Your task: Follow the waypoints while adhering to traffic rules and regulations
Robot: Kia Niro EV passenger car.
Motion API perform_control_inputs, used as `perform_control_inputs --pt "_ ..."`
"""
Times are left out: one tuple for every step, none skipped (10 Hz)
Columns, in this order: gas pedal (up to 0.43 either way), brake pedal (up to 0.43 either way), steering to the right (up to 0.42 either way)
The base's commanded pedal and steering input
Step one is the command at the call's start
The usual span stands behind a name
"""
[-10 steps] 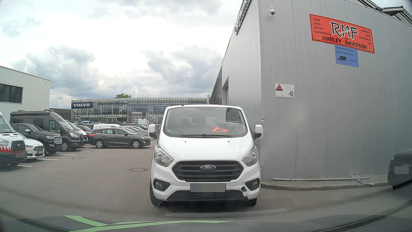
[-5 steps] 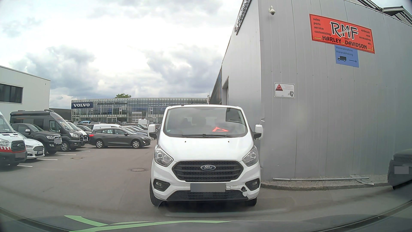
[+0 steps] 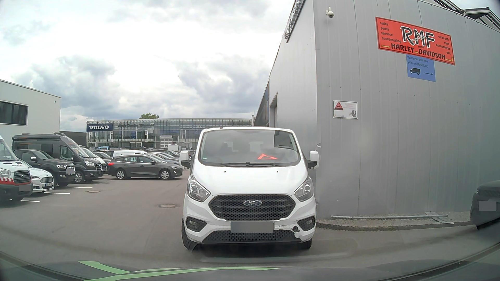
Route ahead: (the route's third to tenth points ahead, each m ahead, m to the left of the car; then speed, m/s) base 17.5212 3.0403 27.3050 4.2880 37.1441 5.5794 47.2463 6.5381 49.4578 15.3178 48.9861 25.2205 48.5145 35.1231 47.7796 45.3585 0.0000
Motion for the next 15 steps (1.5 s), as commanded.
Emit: perform_control_inputs --pt "0.0 0.457 -0.462" --pt "0.0 0.457 -0.462" --pt "0.0 0.457 -0.462" --pt "0.0 0.457 -0.462" --pt "0.0 0.457 -0.463" --pt "0.0 0.457 -0.462" --pt "0.0 0.451 -0.462" --pt "0.0 0.457 -0.462" --pt "0.0 0.457 -0.462" --pt "0.0 0.457 -0.463" --pt "0.0 0.457 -0.463" --pt "0.0 0.457 -0.463" --pt "0.0 0.457 -0.462" --pt "0.0 0.457 -0.462" --pt "0.0 0.457 -0.462"
